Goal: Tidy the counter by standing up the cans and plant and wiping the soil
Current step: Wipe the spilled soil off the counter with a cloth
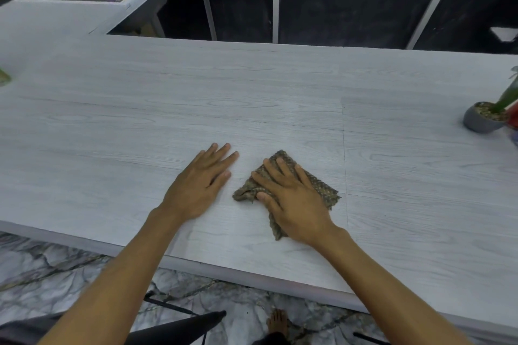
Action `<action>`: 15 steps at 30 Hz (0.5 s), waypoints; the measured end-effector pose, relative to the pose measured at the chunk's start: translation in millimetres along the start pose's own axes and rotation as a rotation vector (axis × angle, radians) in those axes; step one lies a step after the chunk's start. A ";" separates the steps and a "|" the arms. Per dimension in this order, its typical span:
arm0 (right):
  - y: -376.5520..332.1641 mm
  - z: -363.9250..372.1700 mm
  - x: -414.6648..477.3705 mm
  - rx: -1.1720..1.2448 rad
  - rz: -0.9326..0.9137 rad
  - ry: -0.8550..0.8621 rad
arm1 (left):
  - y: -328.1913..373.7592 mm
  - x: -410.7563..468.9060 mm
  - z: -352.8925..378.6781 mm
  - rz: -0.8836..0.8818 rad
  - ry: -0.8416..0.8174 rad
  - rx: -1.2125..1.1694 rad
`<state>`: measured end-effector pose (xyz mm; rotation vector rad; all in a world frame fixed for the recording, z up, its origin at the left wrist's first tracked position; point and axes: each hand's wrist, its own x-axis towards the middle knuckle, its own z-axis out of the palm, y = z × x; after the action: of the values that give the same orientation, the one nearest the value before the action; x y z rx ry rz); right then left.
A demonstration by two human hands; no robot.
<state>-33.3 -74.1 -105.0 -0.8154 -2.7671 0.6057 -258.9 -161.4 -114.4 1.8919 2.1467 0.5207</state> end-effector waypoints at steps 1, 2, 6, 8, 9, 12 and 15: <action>4.4 -3.7 0.7 0.075 0.032 0.016 | 0.3 0.2 0.1 0.000 0.002 0.001; 10.7 -7.5 3.1 0.143 0.072 0.046 | 0.9 0.6 0.0 0.001 0.001 -0.004; 34.2 -21.1 23.9 0.191 0.279 0.125 | 2.9 1.0 -1.5 -0.018 0.018 -0.063; 35.8 -19.5 38.1 0.082 0.312 0.089 | 4.4 4.7 -5.6 -0.028 0.056 -0.077; 33.1 -15.9 44.3 0.002 0.296 0.066 | 4.3 8.1 -8.0 -0.027 0.065 -0.064; 14.7 -1.4 53.0 -0.117 0.184 0.027 | -1.2 19.3 -12.5 -0.046 0.039 -0.026; -3.4 9.3 42.4 -0.116 0.071 0.008 | -8.9 21.4 -7.7 -0.058 -0.005 -0.013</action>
<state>-72.8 -56.3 -109.0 -0.9410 -2.7977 0.4559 -272.9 -141.9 -109.7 1.8155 2.1825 0.5167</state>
